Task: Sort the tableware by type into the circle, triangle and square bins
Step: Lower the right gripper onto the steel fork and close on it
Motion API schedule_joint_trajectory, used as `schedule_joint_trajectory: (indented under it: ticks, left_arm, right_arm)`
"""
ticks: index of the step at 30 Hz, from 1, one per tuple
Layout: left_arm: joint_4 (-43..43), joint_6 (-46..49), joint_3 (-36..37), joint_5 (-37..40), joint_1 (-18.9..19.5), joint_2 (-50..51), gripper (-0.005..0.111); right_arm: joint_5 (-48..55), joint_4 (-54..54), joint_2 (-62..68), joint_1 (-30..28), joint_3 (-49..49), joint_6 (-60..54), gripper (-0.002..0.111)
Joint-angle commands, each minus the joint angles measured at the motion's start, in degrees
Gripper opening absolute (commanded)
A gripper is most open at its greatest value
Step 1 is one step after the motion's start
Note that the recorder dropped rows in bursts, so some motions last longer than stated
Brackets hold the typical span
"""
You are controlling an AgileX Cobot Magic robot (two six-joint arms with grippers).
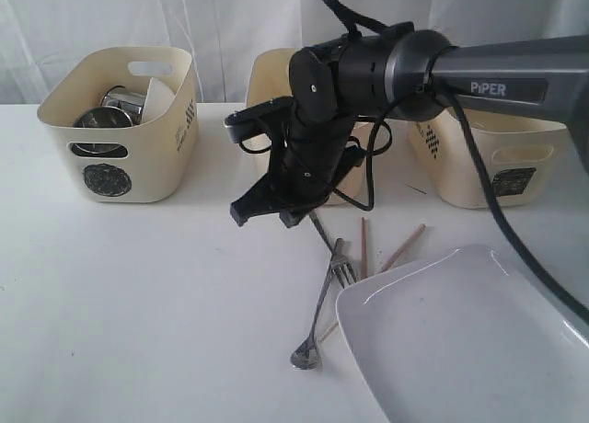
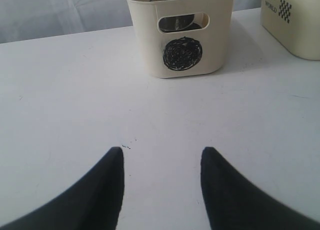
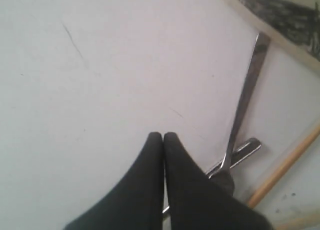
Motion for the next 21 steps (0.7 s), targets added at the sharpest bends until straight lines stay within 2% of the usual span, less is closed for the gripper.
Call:
schedule_joint_trajectory:
  ticks: [1,15,17,18,21]
  left_arm:
    - [-0.43,-0.32,0.15,-0.31,0.14,-0.31,0.052]
    - [-0.43,-0.32,0.15,-0.31,0.14,-0.31,0.052]
    - [-0.43,-0.32,0.15,-0.31,0.14,-0.31,0.052]
    - [-0.43,-0.32,0.15,-0.31,0.14,-0.31,0.052]
    - [-0.43,-0.32,0.15,-0.31,0.14,-0.31,0.052]
  right_arm:
    - [-2.57,0.52,-1.70,0.58,0.13,-0.83,0.000]
    - [-0.50,-2.61,-0.31,0.58,0.23,-0.05,0.001]
    - [0.77,-2.61,0.94,0.58,0.23,-0.05,0.009]
    - [1.31,-2.73,1.92,0.58,0.23,-0.05,0.017]
    - [1.18,-4.39,3.02,0.58,0.23,-0.05,0.024]
